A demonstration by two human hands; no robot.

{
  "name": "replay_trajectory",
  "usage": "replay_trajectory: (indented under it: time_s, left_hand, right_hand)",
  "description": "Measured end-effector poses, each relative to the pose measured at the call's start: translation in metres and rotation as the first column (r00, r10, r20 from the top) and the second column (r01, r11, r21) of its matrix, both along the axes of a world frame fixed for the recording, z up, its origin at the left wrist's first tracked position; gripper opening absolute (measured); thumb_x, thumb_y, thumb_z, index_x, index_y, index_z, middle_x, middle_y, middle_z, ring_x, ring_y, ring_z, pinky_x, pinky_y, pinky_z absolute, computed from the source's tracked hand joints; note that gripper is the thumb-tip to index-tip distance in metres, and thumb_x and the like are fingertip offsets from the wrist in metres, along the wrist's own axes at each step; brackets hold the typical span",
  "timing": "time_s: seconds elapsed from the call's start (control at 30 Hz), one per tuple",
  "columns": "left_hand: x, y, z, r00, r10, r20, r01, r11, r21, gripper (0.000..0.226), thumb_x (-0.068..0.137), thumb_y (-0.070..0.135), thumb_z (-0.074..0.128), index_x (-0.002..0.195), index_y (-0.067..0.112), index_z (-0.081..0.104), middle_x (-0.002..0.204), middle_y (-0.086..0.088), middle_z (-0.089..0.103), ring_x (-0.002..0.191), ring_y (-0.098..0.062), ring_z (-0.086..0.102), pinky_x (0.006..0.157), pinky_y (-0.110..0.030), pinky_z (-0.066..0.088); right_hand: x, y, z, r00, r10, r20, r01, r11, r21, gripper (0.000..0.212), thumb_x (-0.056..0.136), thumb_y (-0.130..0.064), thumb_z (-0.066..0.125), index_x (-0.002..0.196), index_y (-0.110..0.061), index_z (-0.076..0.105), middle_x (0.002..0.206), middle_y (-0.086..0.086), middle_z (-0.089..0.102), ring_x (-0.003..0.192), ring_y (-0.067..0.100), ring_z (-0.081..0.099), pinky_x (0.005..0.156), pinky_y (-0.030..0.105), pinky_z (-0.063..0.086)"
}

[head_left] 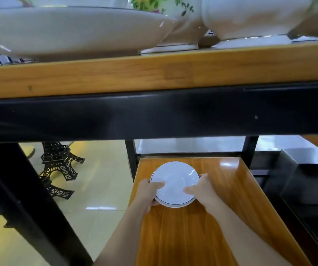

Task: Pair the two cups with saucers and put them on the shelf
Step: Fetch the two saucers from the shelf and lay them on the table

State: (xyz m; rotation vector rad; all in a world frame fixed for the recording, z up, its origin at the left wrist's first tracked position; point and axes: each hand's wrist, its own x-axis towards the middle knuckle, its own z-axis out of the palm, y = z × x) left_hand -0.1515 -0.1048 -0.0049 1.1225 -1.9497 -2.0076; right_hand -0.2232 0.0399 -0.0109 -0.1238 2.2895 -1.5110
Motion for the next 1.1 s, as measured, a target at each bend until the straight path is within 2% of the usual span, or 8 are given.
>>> replay_trajectory:
  time_s: [0.2,0.4,0.53,0.6,0.7,0.77,0.97,1.1]
  left_hand:
    - [0.03,0.025,0.001,0.993,0.009,-0.116,-0.02,0.996,-0.09,0.051,0.08,0.023,0.074,0.117,0.013,0.042,0.111,-0.006,0.057,0.088,-0.019,0.059,0.058,-0.028,0.053]
    - [0.078,0.069,0.012,0.973,-0.02,-0.229,-0.013,0.99,-0.142,0.046,0.081,0.017,0.072,0.113,0.015,0.039,0.103,-0.001,0.054,0.08,-0.009,0.056,0.048,-0.015,0.047]
    - [0.122,0.11,0.018,0.963,-0.012,-0.27,-0.019,0.993,-0.113,0.04,0.085,0.012,0.066,0.111,0.019,0.037,0.093,0.007,0.053,0.076,-0.004,0.053,0.048,-0.013,0.045]
    - [0.144,0.13,0.017,0.961,0.014,-0.278,-0.047,0.993,-0.112,0.041,0.085,0.012,0.066,0.114,0.019,0.038,0.098,0.004,0.054,0.08,-0.01,0.055,0.06,-0.02,0.05]
    - [0.176,0.156,0.01,0.96,0.052,-0.276,-0.085,0.991,-0.107,0.044,0.084,0.015,0.068,0.117,0.02,0.039,0.111,-0.004,0.056,0.098,-0.027,0.058,0.086,-0.048,0.053]
    - [0.199,0.172,0.006,0.956,0.054,-0.288,-0.083,0.992,-0.09,0.041,0.083,0.013,0.068,0.112,0.02,0.039,0.106,-0.003,0.058,0.098,-0.028,0.059,0.087,-0.053,0.051]
    - [0.243,0.214,0.001,0.947,-0.047,-0.317,0.01,0.993,-0.117,0.045,0.082,0.008,0.07,0.118,0.013,0.043,0.107,-0.002,0.06,0.093,-0.02,0.062,0.071,-0.03,0.054]
    - [0.255,0.259,0.009,0.917,-0.177,-0.358,0.13,0.98,-0.152,0.043,0.083,0.008,0.069,0.116,0.016,0.042,0.1,0.004,0.057,0.088,-0.015,0.058,0.063,-0.022,0.049]
  right_hand:
    - [0.033,0.021,0.011,1.0,0.019,0.006,-0.017,0.98,-0.198,0.065,0.074,-0.006,0.073,0.123,-0.014,0.03,0.117,0.007,0.048,0.103,0.02,0.052,0.066,0.022,0.047]
    - [0.081,0.056,0.016,0.992,-0.121,-0.02,0.111,0.955,-0.274,0.059,0.078,-0.017,0.074,0.12,-0.014,0.033,0.114,0.008,0.05,0.083,0.011,0.052,0.057,0.018,0.042]
    - [0.116,0.094,0.02,0.997,-0.069,-0.027,0.057,0.944,-0.324,0.068,0.078,-0.011,0.072,0.133,-0.014,0.032,0.118,0.004,0.046,0.1,0.018,0.049,0.074,0.025,0.046]
    - [0.135,0.111,0.019,0.997,-0.033,-0.068,0.009,0.943,-0.332,0.066,0.078,-0.007,0.071,0.134,-0.012,0.036,0.121,0.006,0.05,0.101,0.02,0.05,0.077,0.028,0.046]
    - [0.164,0.136,0.015,0.997,-0.014,-0.081,-0.017,0.931,-0.365,0.05,0.078,-0.003,0.069,0.121,-0.013,0.046,0.11,0.004,0.055,0.089,0.016,0.055,0.062,0.02,0.043]
    - [0.185,0.151,0.008,0.997,-0.002,-0.083,-0.029,0.926,-0.377,0.044,0.078,-0.003,0.07,0.111,-0.019,0.047,0.104,0.0,0.056,0.081,0.008,0.055,0.06,0.018,0.042]
    - [0.243,0.204,-0.001,0.987,-0.105,-0.12,0.056,0.933,-0.357,0.053,0.077,-0.01,0.072,0.123,-0.017,0.047,0.11,0.001,0.057,0.098,0.017,0.055,0.08,0.028,0.048]
    - [0.272,0.256,0.009,0.962,-0.215,-0.169,0.144,0.923,-0.356,0.056,0.08,-0.016,0.071,0.128,-0.019,0.042,0.109,-0.003,0.053,0.099,0.014,0.052,0.069,0.019,0.047]
